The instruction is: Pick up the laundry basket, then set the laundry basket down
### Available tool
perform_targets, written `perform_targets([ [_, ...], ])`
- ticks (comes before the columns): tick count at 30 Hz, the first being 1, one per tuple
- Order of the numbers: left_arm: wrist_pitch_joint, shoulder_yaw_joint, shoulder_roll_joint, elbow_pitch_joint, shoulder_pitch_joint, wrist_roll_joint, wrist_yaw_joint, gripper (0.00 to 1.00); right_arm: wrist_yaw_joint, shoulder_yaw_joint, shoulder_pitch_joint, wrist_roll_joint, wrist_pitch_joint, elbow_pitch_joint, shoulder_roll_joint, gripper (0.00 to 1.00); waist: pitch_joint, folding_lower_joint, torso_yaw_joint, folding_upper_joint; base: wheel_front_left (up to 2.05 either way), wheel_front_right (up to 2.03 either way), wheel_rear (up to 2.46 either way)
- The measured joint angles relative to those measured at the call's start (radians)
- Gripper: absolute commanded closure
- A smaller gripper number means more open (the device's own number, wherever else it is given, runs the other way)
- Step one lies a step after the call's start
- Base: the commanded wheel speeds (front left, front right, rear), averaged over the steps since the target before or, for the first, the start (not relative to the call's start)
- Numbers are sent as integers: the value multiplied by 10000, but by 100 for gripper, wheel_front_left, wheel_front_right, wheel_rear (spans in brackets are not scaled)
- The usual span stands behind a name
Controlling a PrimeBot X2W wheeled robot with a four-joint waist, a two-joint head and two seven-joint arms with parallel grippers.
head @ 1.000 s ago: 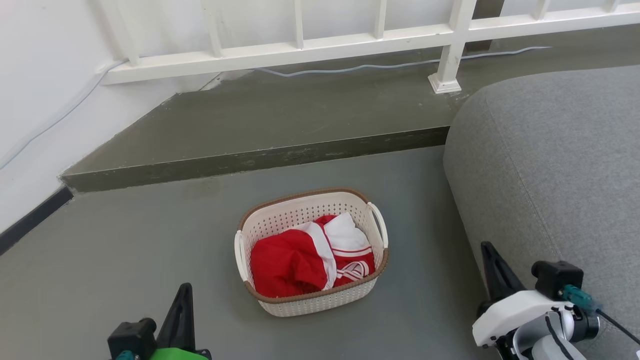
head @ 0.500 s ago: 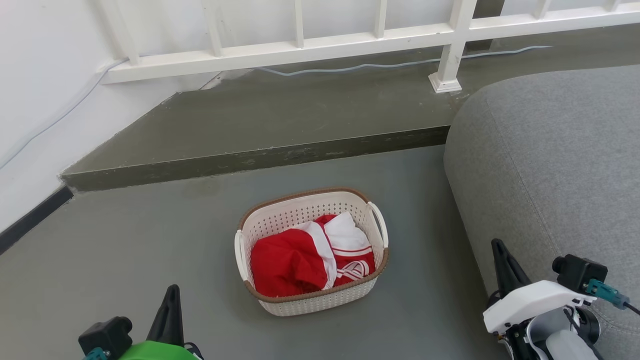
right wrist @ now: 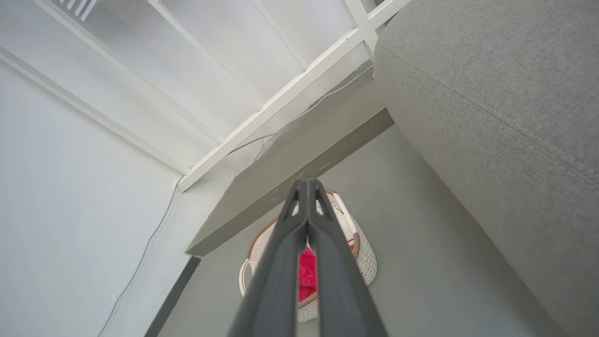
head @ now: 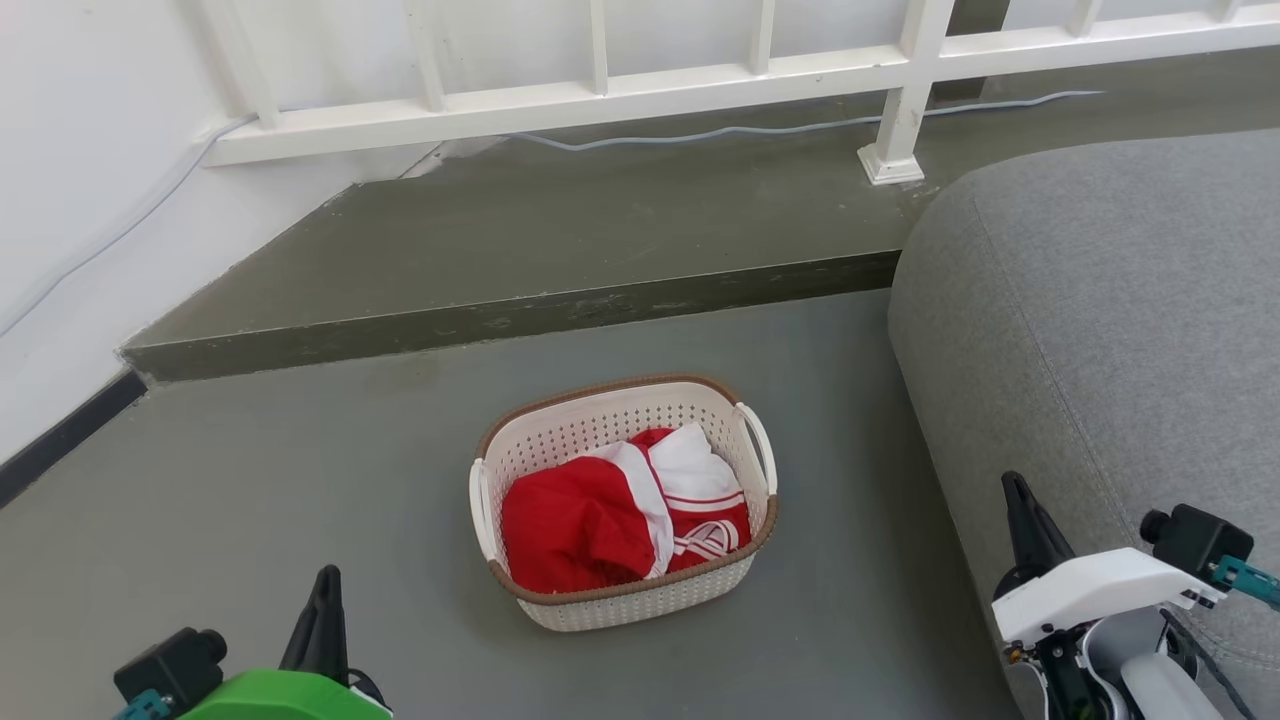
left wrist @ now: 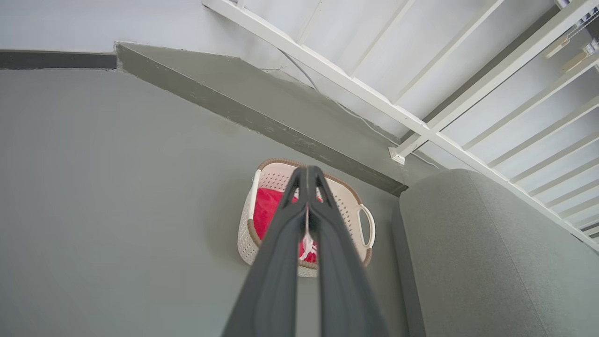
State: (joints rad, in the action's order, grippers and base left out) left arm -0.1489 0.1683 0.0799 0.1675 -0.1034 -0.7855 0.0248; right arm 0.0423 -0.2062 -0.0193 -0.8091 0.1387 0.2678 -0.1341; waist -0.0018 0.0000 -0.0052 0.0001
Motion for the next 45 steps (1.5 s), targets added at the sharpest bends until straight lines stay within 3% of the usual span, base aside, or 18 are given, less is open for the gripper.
perform_targets([
  [45,1310,-1101,6,568,885,-5448,-869,100,-955,1816,419,-5250,-1325,6,382,100,33,0,32,0,0,0,0],
])
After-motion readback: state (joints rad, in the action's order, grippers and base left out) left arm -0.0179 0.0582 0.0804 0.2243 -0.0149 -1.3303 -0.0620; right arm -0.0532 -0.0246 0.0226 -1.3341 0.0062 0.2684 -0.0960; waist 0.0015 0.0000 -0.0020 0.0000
